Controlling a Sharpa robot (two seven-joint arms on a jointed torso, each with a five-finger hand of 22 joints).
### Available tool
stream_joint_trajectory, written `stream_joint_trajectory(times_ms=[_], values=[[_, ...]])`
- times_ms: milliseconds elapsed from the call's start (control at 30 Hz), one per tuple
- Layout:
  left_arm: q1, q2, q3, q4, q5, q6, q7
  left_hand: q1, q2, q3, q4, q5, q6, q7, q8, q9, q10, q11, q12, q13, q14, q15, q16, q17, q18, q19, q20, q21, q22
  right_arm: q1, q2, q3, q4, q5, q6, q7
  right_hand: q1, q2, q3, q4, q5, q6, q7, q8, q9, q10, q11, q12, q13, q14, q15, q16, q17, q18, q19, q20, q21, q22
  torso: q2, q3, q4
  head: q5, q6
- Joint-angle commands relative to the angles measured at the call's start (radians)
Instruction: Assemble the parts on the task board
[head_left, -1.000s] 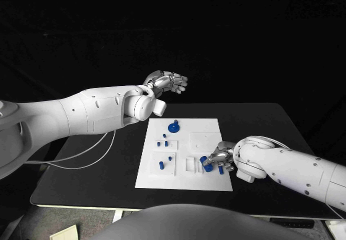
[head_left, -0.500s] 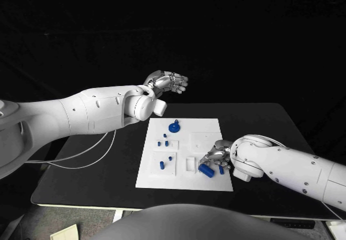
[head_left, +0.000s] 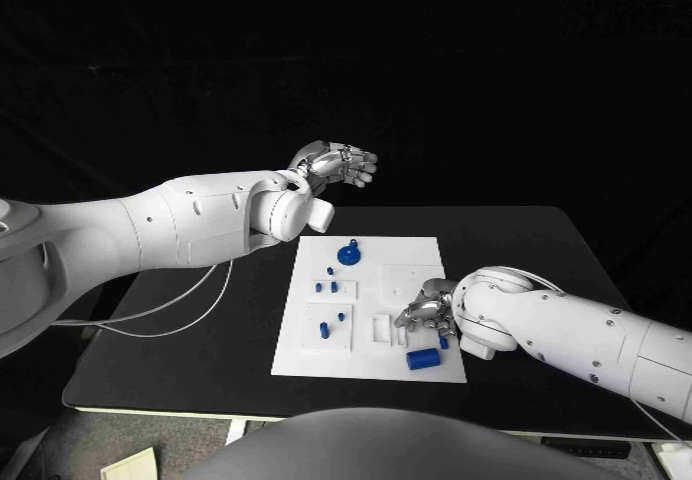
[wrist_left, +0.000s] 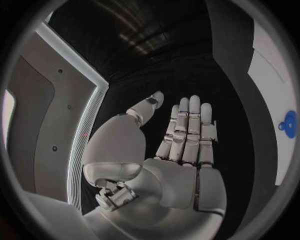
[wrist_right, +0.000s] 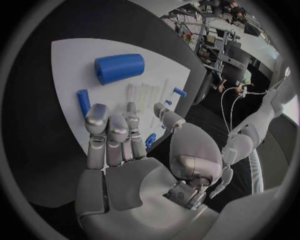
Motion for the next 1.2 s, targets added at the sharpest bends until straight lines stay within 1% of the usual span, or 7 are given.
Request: stream_joint_trajectory(times_ms=[33, 167, 267, 400, 767, 967, 1200], values=[[0.001, 0.0, 0.001, 0.002, 0.005, 0.012, 0.004, -0.006, 0.002, -0.005, 0.0, 0.004, -0.006, 0.001, 0.007, -0.001, -0.005, 0.0, 0.005, -0.001, 0.007, -0.001, -0.007, 0.002, 0.009, 0.001, 0.004, -0.003, 0.001, -0.004, -0.008, 0.0, 0.005, -0.157, -0.023, 0.032, -0.003, -0.021, -0.001, 0.001, -0.004, -0.001, 0.004, -0.007, 0.0, -0.001, -0.002, -0.008, 0.002, -0.002, -0.004, -0.009, 0.002, 0.106, -0.002, 0.005, 0.004, 0.013, 0.001, 0.0015, -0.0005, 0.001, 0.0], [0.001, 0.0, 0.001, 0.002, 0.005, 0.012, 0.004, -0.006, 0.002, -0.005, 0.0, 0.004, -0.006, 0.001, 0.007, -0.002, -0.005, 0.0, 0.005, -0.001, 0.007, 0.0, -0.007, 0.002, 0.009, 0.001, 0.005, -0.003, 0.002, -0.004, -0.039, 0.0, 0.019, -0.217, -0.106, 0.216, 0.019, -0.075, 0.02, 0.016, -0.005, -0.018, 0.008, -0.019, 0.0, -0.003, 0.002, -0.01, 0.005, 0.0, 0.0, -0.013, 0.003, 0.106, 0.002, 0.0, 0.002, 0.01, -0.001, 0.0021, -0.0014, 0.002, 0.0], [0.001, -0.002, 0.001, 0.004, 0.005, 0.014, 0.004, -0.006, 0.002, -0.005, 0.0, 0.004, -0.006, 0.001, 0.007, -0.002, -0.005, 0.0, 0.005, -0.001, 0.007, 0.0, -0.007, 0.002, 0.009, 0.001, 0.005, -0.003, 0.002, -0.003, -0.1, 0.001, 0.101, -0.377, -0.147, 0.339, 0.067, -0.103, 0.008, -0.022, -0.002, -0.098, 0.028, -0.064, -0.015, -0.009, 0.02, -0.007, 0.012, 0.0, 0.015, -0.011, 0.009, 0.106, 0.007, -0.011, 0.005, 0.011, 0.0, 0.0017, 0.0017, 0.0, 0.0], [0.001, -0.007, 0.001, 0.003, 0.005, 0.01, 0.004, -0.007, 0.002, -0.006, 0.0, 0.004, -0.007, 0.001, 0.007, -0.002, -0.006, 0.0, 0.005, -0.002, 0.007, 0.0, -0.008, 0.003, 0.009, 0.001, 0.005, -0.004, 0.002, 0.009, -0.143, 0.002, 0.151, -0.483, -0.15, 0.358, 0.149, -0.107, -0.081, -0.139, 0.035, -0.138, 0.05, -0.087, -0.025, -0.019, 0.041, 0.006, 0.025, -0.002, 0.037, -0.002, 0.02, 0.106, 0.003, -0.014, 0.016, 0.018, -0.001, 0.0028, 0.0009, 0.003, 0.0], [0.001, -0.011, 0.001, 0.005, 0.005, 0.012, 0.004, -0.006, 0.001, -0.006, 0.0, 0.004, -0.007, 0.001, 0.007, -0.002, -0.006, 0.0, 0.005, -0.002, 0.007, 0.0, -0.009, 0.004, 0.009, 0.001, 0.005, -0.004, 0.002, 0.0, -0.197, -0.008, 0.213, -0.772, -0.165, 0.391, 0.274, -0.115, -0.179, -0.141, 0.027, -0.145, 0.059, -0.1, -0.043, -0.039, 0.051, 0.01, 0.031, -0.012, 0.047, -0.01, 0.031, 0.106, -0.023, 0.003, 0.015, 0.016, -0.002, 0.0063, -0.0014, 0.004, 0.0], [0.001, -0.011, 0.001, 0.005, 0.005, 0.013, 0.004, -0.006, 0.001, -0.006, 0.0, 0.004, -0.007, 0.001, 0.007, -0.003, -0.006, 0.0, 0.005, -0.002, 0.007, 0.0, -0.009, 0.005, 0.009, 0.001, 0.005, -0.004, 0.002, -0.001, -0.203, -0.046, 0.233, -0.884, -0.116, 0.356, 0.274, -0.115, -0.202, -0.14, 0.037, -0.135, 0.057, -0.096, -0.046, -0.04, 0.049, 0.01, 0.03, -0.011, 0.046, -0.014, 0.032, 0.106, -0.027, 0.012, 0.014, 0.015, -0.002, 0.0034, 0.0015, -0.003, 0.0], [0.001, -0.011, 0.001, 0.004, 0.005, 0.014, 0.004, -0.007, 0.002, -0.006, 0.0, 0.004, -0.007, 0.001, 0.008, -0.003, -0.006, 0.0, 0.005, -0.002, 0.007, 0.0, -0.01, 0.005, 0.009, 0.001, 0.005, -0.004, 0.002, -0.023, -0.197, -0.046, 0.244, -0.92, -0.1, 0.333, 0.267, -0.109, -0.219, -0.138, 0.045, -0.121, 0.054, -0.091, -0.048, -0.04, 0.047, 0.009, 0.028, -0.01, 0.044, -0.017, 0.033, 0.106, -0.029, 0.017, 0.014, 0.014, 0.0, 0.0025, 0.0027, -0.004, 0.0]])
